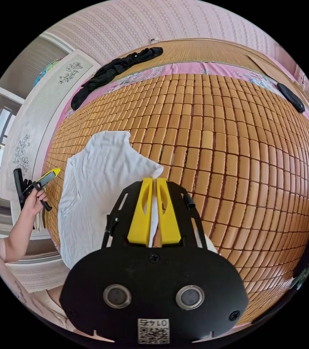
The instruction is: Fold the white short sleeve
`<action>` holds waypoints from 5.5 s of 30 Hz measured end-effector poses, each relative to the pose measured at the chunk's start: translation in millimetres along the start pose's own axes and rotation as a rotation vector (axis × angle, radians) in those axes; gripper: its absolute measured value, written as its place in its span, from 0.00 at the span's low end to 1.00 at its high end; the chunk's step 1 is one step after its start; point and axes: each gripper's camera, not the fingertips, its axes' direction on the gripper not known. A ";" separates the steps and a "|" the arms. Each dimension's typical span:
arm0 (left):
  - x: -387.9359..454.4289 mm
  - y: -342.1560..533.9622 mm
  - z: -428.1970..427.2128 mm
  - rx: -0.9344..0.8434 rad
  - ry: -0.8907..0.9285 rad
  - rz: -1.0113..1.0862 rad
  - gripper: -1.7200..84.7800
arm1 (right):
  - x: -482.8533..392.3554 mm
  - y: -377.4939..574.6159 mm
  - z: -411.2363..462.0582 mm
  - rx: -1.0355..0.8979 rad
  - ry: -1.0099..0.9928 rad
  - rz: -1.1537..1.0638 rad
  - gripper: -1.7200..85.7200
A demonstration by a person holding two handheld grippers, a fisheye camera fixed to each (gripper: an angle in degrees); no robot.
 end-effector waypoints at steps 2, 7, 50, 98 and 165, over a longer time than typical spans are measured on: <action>-7.2 -13.4 15.2 -0.042 0.033 0.010 0.13 | 3.0 -9.7 -6.3 -0.004 -0.005 -0.007 0.02; -13.7 -38.3 35.0 -0.115 0.117 0.081 0.05 | 14.6 -29.7 -20.6 0.021 -0.075 0.020 0.02; 19.4 181.5 -113.1 -0.215 0.142 0.122 0.01 | 35.8 160.9 -14.0 0.007 -0.266 0.168 0.03; 185.4 286.9 -85.2 -0.610 0.222 0.398 0.01 | -35.9 220.0 157.5 -0.481 -0.339 -0.281 0.03; 400.1 347.7 -14.3 -0.239 0.336 0.750 0.18 | 96.7 200.9 67.8 -0.212 -0.029 0.334 0.12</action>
